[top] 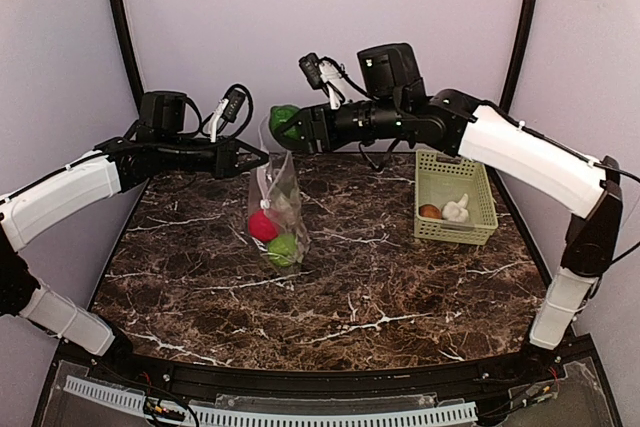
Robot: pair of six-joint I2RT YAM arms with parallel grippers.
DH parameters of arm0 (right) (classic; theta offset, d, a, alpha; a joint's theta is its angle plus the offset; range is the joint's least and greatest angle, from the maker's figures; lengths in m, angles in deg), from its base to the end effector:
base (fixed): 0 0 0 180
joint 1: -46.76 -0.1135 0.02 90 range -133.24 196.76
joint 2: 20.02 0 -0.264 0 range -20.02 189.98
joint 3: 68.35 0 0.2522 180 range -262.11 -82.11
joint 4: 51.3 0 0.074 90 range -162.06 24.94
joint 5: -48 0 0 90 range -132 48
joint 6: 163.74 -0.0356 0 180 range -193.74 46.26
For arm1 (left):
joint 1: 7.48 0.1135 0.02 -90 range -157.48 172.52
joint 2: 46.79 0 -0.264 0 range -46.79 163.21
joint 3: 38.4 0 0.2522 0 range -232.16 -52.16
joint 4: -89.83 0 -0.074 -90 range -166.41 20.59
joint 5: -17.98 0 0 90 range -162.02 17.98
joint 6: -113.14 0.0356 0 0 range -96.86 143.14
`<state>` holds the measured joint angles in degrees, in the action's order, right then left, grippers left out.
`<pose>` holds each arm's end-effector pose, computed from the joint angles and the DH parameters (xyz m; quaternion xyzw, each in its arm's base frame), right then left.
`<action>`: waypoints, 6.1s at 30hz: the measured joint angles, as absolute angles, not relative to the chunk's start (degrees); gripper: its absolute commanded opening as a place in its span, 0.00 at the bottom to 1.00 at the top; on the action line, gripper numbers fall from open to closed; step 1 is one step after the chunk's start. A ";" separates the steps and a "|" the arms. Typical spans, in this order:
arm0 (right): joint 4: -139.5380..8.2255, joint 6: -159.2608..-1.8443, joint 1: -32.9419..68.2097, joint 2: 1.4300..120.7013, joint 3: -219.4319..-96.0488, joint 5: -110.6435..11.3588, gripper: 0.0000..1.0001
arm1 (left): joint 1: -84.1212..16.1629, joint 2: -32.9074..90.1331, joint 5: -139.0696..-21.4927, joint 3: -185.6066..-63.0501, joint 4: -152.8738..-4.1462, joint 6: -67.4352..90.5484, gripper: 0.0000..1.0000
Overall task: Place the food in the zip-top bag and seal the zipper
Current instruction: Place the fake fruit in the zipper food storage bag, then pick up the fake vegetable from the bin, then place the fake vegetable in the zipper food storage bag.
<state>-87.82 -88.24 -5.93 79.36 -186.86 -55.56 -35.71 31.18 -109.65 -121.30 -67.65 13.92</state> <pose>0.2388 0.3271 0.4242 -0.3278 0.7333 0.4046 0.4371 0.2661 -0.1675 0.3625 0.3140 0.7218 -0.4260 0.4460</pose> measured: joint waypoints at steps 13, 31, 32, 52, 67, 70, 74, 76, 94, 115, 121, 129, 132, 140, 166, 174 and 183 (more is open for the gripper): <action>-87.58 -89.29 -9.14 89.83 -197.22 -50.25 0.54 | -35.71 31.18 -110.63 -120.98 -68.22 13.49 0.01; -89.18 -91.30 -9.95 93.37 -198.11 -36.22 0.55 | -35.49 30.81 -110.28 -120.56 -68.61 13.42 0.01; -89.49 -91.41 -9.95 93.48 -198.13 -35.80 0.55 | -35.49 30.81 -110.24 -120.56 -68.61 13.42 0.01; -96.66 -91.78 -9.93 94.96 -201.37 -34.89 0.79 | -35.49 29.89 -109.43 -119.86 -69.51 13.40 0.01; -96.81 -90.45 -9.95 94.33 -200.95 -34.76 0.79 | -35.49 29.76 -109.38 -119.82 -69.51 13.42 0.01; -95.67 -88.92 -10.06 91.18 -197.41 -35.83 0.80 | -35.49 29.32 -108.58 -119.51 -69.58 13.44 0.01; -94.27 -87.21 -10.76 83.03 -191.58 -35.52 0.84 | -35.49 28.03 -107.29 -118.64 -69.62 13.44 0.01; -93.49 -86.56 -10.95 78.53 -189.02 -33.84 0.86 | -35.49 27.75 -106.89 -118.62 -69.73 13.44 0.01; -101.57 -94.01 14.64 63.34 -158.05 -24.42 0.83 | -35.49 27.68 -106.43 -118.59 -70.21 13.44 0.01; -90.84 -91.41 39.10 82.42 -152.82 -33.27 0.61 | -35.49 27.62 -106.15 -118.48 -70.34 13.49 0.01; -88.20 -90.99 40.08 87.42 -155.84 -33.03 0.48 | -35.49 27.62 -105.80 -118.48 -70.34 13.55 0.01; -86.58 -90.40 40.30 89.98 -157.52 -31.91 0.25 | -35.49 27.62 -105.58 -118.48 -70.32 13.97 0.01; -86.34 -90.36 40.35 90.09 -157.55 -31.59 0.18 | -35.49 27.62 -105.56 -118.48 -70.32 13.99 0.01; -85.77 -90.75 40.35 90.09 -157.57 -31.37 0.04 | -35.49 27.62 -105.56 -118.48 -70.32 13.99 0.01; -76.37 -96.63 33.29 51.73 -137.26 -38.67 0.05 | -35.49 27.20 -105.56 -118.42 -70.34 13.97 0.01; -76.68 -94.80 19.23 46.59 -143.51 -40.59 0.06 | -35.49 27.20 -106.98 -118.31 -70.63 13.95 0.01; -78.30 -92.44 4.33 55.84 -159.14 -33.47 0.05 | -35.49 27.20 -110.26 -117.78 -72.07 13.90 0.01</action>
<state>-78.30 -92.44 4.33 55.84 -159.14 -33.47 -35.49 27.20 -110.26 -117.78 -72.07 13.90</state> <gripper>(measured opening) 0.062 0.008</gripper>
